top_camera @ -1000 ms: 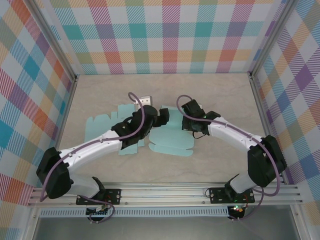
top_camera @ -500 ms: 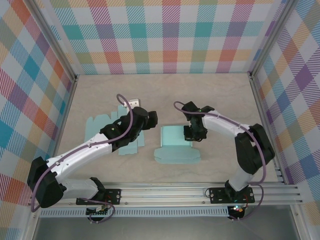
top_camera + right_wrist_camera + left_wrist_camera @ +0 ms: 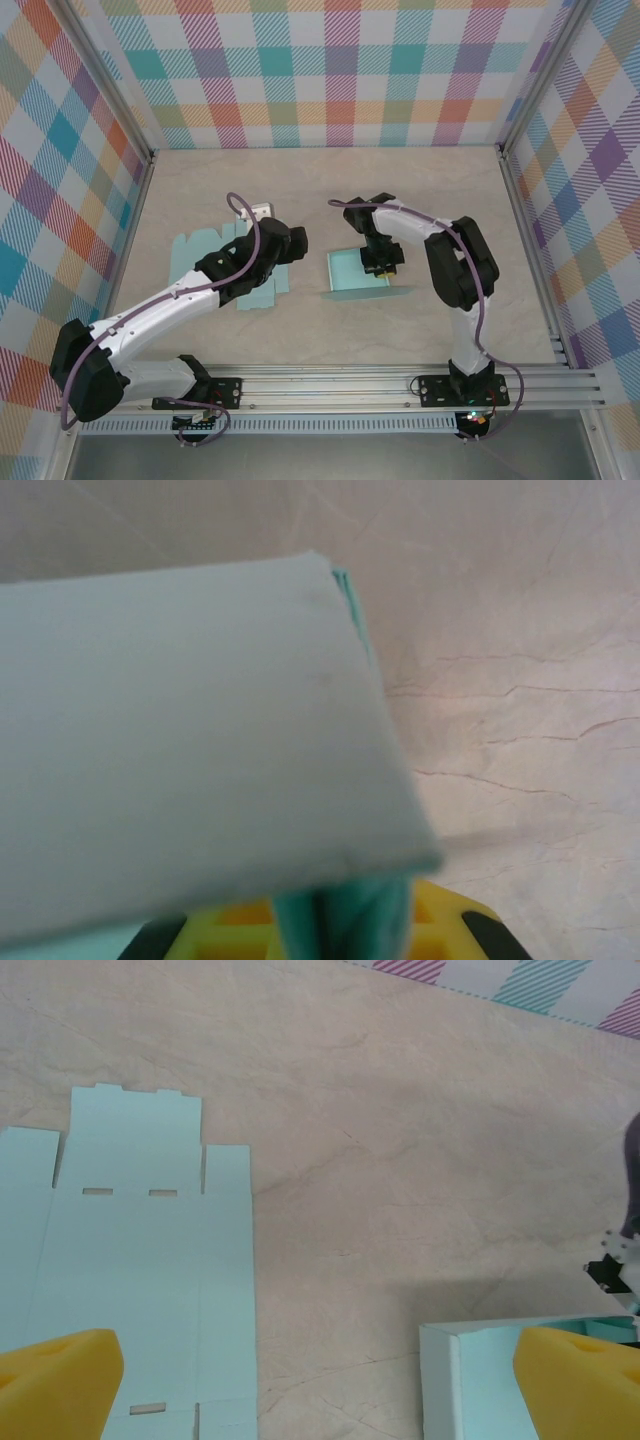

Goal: Fold the paper box

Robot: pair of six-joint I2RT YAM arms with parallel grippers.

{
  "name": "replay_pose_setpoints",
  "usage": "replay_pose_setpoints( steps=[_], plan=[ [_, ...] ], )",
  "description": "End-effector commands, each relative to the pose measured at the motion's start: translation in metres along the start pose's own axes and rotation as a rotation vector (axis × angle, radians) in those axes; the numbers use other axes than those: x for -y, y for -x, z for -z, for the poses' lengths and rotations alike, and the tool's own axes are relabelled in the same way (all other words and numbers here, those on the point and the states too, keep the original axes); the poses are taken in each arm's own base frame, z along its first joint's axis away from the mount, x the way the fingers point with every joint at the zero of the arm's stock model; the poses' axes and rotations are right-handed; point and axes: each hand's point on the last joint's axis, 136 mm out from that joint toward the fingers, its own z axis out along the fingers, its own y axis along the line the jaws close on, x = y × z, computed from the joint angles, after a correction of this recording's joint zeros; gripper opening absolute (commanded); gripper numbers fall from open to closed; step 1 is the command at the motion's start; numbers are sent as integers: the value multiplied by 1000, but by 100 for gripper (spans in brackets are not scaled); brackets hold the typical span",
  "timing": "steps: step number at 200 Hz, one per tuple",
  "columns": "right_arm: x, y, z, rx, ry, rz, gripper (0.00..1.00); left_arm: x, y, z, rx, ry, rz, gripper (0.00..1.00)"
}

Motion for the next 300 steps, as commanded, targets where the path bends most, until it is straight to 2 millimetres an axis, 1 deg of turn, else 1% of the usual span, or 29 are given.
replay_pose_setpoints(
  steps=[1,17,28,33,42,46,56,72,97,117,136,144,148,151,152,159,168,172,187,203,227,238,245,249,268,290,300],
  plan=[
    [0,6,-39,-30,-103,-8,0,-6,6,3,26,3,13,100],
    [-5,10,-38,-26,-94,-4,0,-10,6,2,26,20,10,100],
    [-7,13,-31,-13,-78,0,0,-12,5,2,25,30,7,100],
    [-7,14,-28,-5,-75,0,5,-13,5,2,22,33,6,100],
    [-6,18,-18,26,-64,2,16,-15,4,2,19,38,2,100],
    [-5,19,-16,33,-63,4,19,-16,3,1,16,42,1,100],
    [-3,21,-5,63,-56,7,34,-18,3,1,16,47,-2,100],
    [0,26,14,114,-37,10,49,-21,2,-1,17,56,-2,100],
    [3,32,40,178,-12,8,59,-24,3,-4,17,67,2,100],
    [9,38,65,240,-2,0,63,-27,4,-8,9,81,-6,100],
    [16,42,99,322,31,-9,68,-34,5,-15,-3,112,-20,100],
    [19,43,115,360,51,-14,72,-37,6,-19,-6,126,-24,100],
    [21,43,124,383,63,-18,77,-39,6,-21,-10,133,-26,100],
    [22,43,128,392,67,-19,78,-40,6,-24,-13,138,-29,100],
    [22,42,131,401,71,-19,81,-41,7,-24,-12,140,-27,100],
    [26,41,142,429,86,-25,87,-44,8,-29,-21,156,-28,100],
    [30,37,155,462,104,-35,100,-48,11,-36,-31,169,-25,100],
    [33,35,161,480,115,-42,100,-48,13,-40,-35,170,-25,100],
    [41,24,173,518,139,-69,100,-46,19,-54,-45,164,-24,100],
    [51,8,177,542,161,-108,100,-38,19,-73,-75,146,-43,98],
    [65,-22,173,579,212,-155,100,-22,16,-106,-130,138,-97,93],
    [74,-38,169,605,233,-190,100,-15,14,-121,-162,136,-121,91],
    [79,-46,168,621,246,-210,100,-10,9,-131,-190,130,-136,89],
    [83,-54,165,628,255,-222,100,-7,9,-136,-197,123,-139,88],
    [91,-82,155,661,324,-265,100,8,2,-157,-230,80,-148,85],
    [87,-108,143,680,452,-285,100,16,-10,-176,-279,57,-171,80],
    [81,-118,135,672,524,-295,96,20,-16,-183,-301,46,-179,78]
  ],
)
